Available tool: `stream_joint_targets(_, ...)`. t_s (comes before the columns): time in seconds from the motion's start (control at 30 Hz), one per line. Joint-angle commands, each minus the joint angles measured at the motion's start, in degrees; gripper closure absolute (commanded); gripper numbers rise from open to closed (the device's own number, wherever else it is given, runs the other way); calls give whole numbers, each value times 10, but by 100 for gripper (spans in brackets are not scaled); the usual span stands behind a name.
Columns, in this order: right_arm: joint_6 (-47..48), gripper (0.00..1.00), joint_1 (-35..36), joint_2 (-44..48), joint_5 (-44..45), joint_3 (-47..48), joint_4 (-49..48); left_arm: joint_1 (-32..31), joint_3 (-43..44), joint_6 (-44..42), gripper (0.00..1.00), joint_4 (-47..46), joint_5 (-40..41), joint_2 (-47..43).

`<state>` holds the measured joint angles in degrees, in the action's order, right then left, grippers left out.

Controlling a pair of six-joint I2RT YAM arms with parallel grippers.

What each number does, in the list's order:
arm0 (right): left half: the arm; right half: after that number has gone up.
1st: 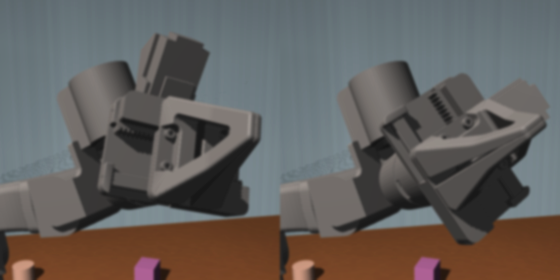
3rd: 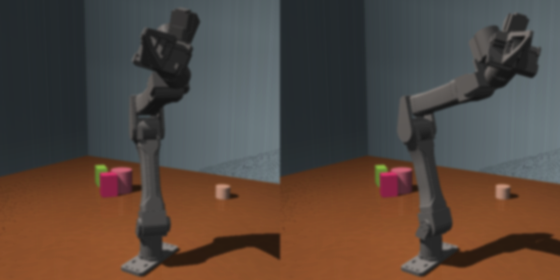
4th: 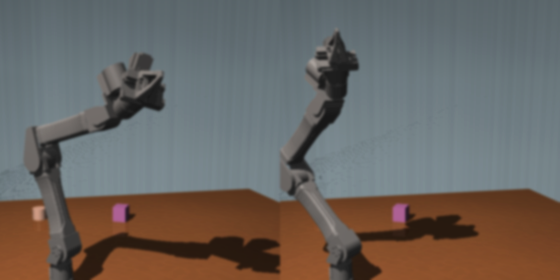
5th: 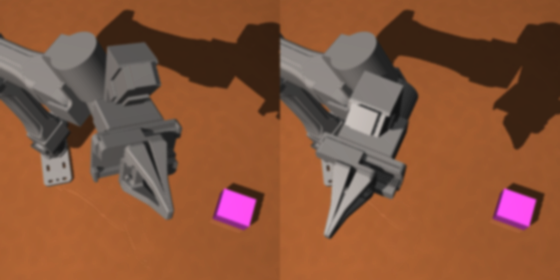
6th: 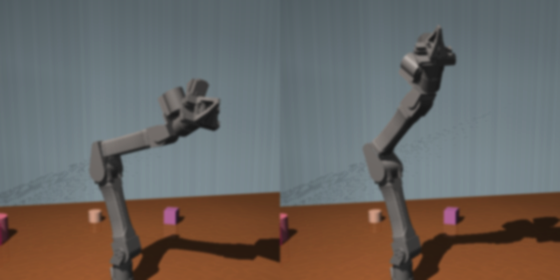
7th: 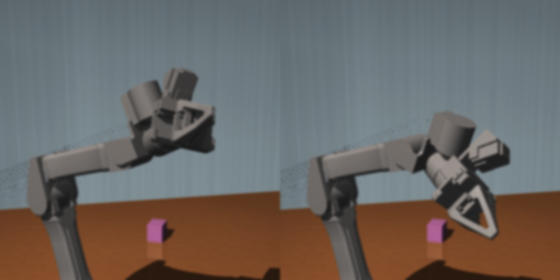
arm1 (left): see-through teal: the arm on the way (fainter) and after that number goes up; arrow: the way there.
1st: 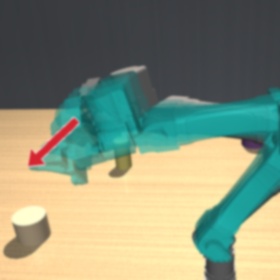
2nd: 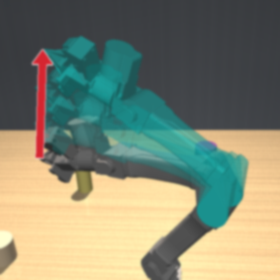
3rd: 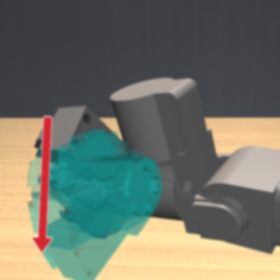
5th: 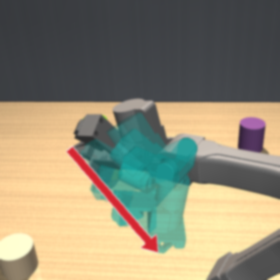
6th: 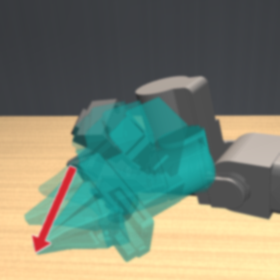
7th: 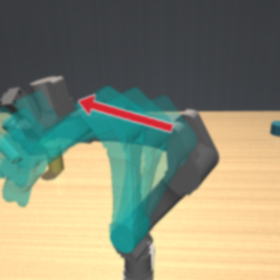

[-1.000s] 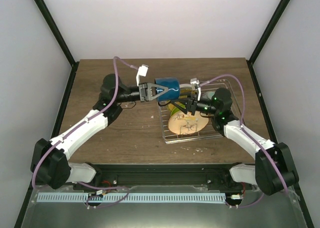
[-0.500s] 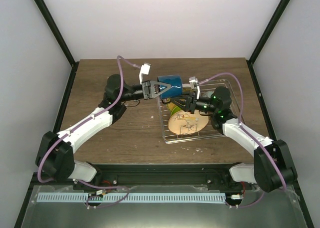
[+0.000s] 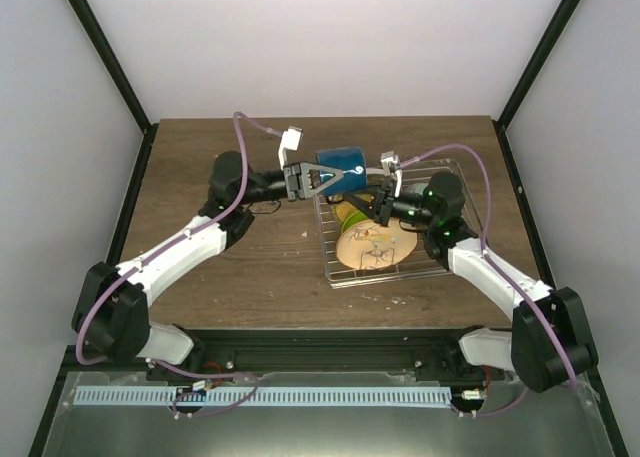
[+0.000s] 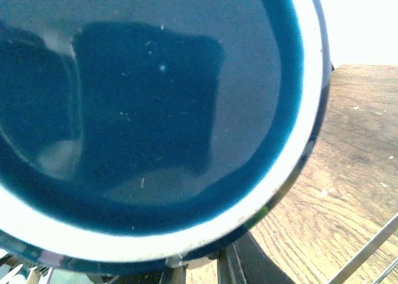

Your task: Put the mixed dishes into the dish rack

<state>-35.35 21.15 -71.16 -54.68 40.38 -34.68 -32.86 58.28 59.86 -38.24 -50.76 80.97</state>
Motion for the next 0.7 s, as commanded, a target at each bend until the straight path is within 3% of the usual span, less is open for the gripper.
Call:
stream_joint_targets(0.0,44,99,7,27,41,29,4,-11,-20,4,76,-21,-17,13)
stream_joint_targets(0.27,52,99,7,39,97,34,43,-5,-42,-8,47,-7,-16,5)
stream_joint_targets(0.4,53,99,7,44,122,39,58,-4,-40,-35,23,36,-11,-7)
stream_joint_targets(0.5,62,99,7,53,150,41,77,1,-42,-55,11,65,-5,-18)
stream_joint_targets(0.67,87,99,7,71,198,52,127,17,-41,-117,4,168,26,-42)
